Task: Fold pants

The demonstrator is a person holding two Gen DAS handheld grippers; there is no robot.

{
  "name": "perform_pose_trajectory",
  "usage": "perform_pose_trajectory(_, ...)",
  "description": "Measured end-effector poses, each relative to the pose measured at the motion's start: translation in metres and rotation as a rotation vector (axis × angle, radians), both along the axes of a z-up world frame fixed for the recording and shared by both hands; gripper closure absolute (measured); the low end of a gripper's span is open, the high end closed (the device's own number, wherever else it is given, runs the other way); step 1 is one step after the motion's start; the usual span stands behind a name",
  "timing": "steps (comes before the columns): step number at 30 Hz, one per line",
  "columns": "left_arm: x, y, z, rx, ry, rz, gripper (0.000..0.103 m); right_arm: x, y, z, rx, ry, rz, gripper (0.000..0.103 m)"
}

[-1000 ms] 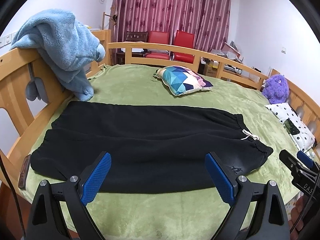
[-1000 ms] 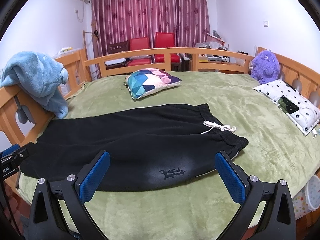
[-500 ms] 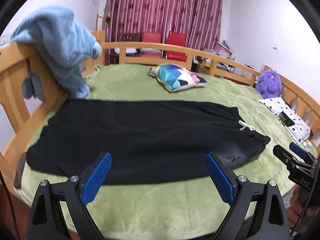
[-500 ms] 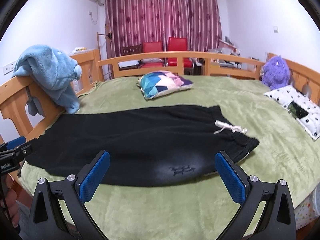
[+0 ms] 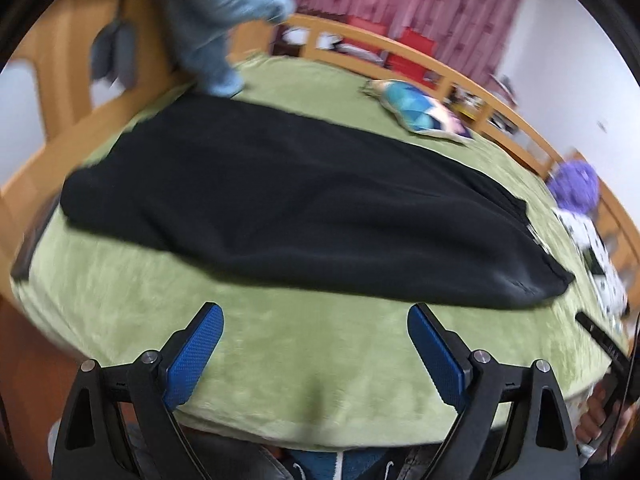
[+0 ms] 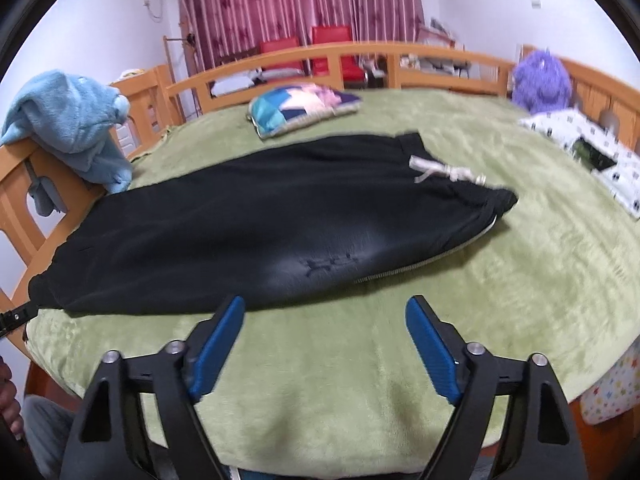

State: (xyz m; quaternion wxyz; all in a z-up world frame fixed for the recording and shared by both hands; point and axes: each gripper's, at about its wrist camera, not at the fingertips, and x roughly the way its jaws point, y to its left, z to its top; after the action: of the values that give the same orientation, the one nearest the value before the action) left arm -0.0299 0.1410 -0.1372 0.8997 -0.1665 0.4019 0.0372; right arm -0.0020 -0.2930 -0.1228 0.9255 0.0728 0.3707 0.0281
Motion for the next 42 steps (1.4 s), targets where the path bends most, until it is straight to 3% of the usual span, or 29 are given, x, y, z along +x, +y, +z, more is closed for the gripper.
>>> perform_pose_trajectory(6,0.027,0.035,-0.035,-0.075,0.055,0.075,0.021,0.041,-0.022,-0.042,0.056,0.058,-0.075,0.022)
perform_pose_trajectory(11,0.054,0.053,-0.054,-0.093,0.077,0.120,0.021,0.075,-0.052,-0.073,0.260,0.114,-0.170,0.022)
perform_pose_trajectory(13,0.062,0.064,-0.062,-0.109,0.089,0.188,0.021,0.088,-0.057,-0.085,0.300,0.144,-0.188,0.022)
perform_pose_trajectory(15,0.070,0.080,-0.074,-0.148,0.112,0.273,0.021,0.101,-0.058,-0.096,0.311,0.177,-0.198,0.022)
perform_pose_trajectory(19,0.087,0.093,-0.084,-0.200,0.131,0.311,0.024,0.119,-0.053,-0.106,0.271,0.172,-0.201,0.022)
perform_pose_trajectory(20,0.090,0.094,-0.081,-0.197,0.120,0.322,0.030,0.123,-0.051,-0.105,0.259,0.171,-0.199,0.032)
perform_pose_trajectory(21,0.095,0.095,-0.081,-0.187,0.128,0.333,0.036,0.126,-0.048,-0.105,0.259,0.164,-0.194,0.055)
perform_pose_trajectory(22,0.098,0.096,-0.081,-0.171,0.141,0.345,0.056,0.129,-0.046,-0.106,0.275,0.159,-0.173,0.069)
perform_pose_trajectory(23,0.100,0.098,-0.080,-0.137,0.161,0.363,0.086,0.133,-0.042,-0.107,0.298,0.162,-0.138,0.086)
perform_pose_trajectory(27,0.095,0.103,-0.055,-0.183,0.105,0.327,0.089,0.132,-0.033,-0.086,0.254,0.103,-0.103,0.091)
perform_pose_trajectory(32,0.115,0.092,0.009,-0.073,0.008,0.265,0.089,0.144,-0.039,-0.028,0.295,0.000,-0.037,0.091)
perform_pose_trajectory(37,0.187,0.088,0.056,-0.001,-0.091,0.222,0.089,0.202,-0.033,0.028,0.251,-0.074,0.018,0.093)
perform_pose_trajectory(42,0.272,0.084,0.061,0.065,-0.109,0.198,0.089,0.277,-0.024,0.049,0.227,-0.081,0.023,0.094)
